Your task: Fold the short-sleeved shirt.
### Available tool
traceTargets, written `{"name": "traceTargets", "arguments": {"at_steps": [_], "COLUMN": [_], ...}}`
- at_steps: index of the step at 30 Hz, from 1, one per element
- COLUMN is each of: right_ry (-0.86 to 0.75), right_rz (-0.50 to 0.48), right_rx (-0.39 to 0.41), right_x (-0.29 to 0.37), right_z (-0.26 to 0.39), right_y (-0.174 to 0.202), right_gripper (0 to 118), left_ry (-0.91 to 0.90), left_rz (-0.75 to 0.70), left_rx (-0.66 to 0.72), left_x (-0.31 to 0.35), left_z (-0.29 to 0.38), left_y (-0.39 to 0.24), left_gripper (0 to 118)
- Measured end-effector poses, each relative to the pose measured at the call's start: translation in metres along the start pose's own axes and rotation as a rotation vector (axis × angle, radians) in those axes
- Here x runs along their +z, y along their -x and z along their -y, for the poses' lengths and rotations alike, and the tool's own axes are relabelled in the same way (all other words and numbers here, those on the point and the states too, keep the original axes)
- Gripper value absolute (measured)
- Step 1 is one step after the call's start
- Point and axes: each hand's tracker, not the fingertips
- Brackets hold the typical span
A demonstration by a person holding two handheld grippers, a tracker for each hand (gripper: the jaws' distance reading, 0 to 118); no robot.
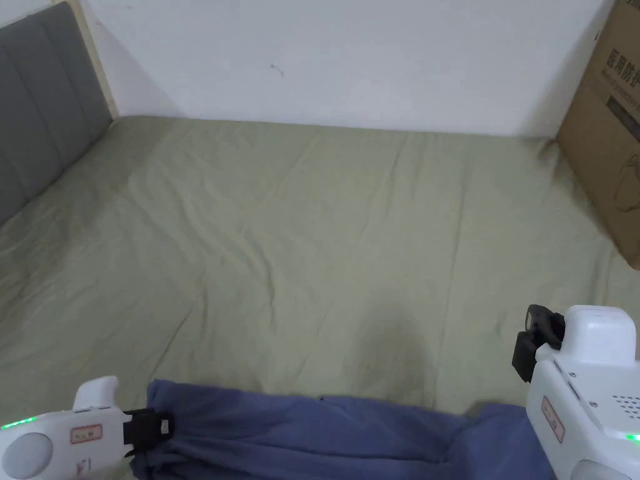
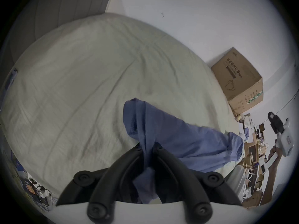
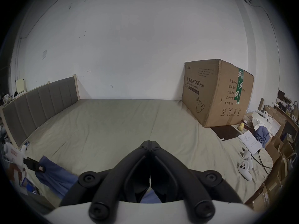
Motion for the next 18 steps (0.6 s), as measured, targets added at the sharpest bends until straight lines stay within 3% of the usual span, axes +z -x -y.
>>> {"name": "traceTargets", "arguments": {"at_steps": [4,12,18], "right_ry": [-0.018,-0.045,-0.047], "right_rz": [-0.001,0.003,0.002], "right_rx": [-0.005,-0.018,-0.034], "right_x": [0.005,0.014,0.02], "right_z": [-0.003,-0.002,0.0], "right_y": [-0.005,-0.021,-0.028], "right_gripper": [0,0,0], "left_ry": [-0.041,-0.071,-0.092], "left_rz": [-0.015,-0.233,-0.219], "left_rx": [-0.054,-0.05,-0.092], "left_x": [0.029,0.081,0.085], "left_z": [-0.018,-0.037,-0.033], "left_y": [-0.008,0.012,-0.031], "left_gripper": [7,7,7]}}
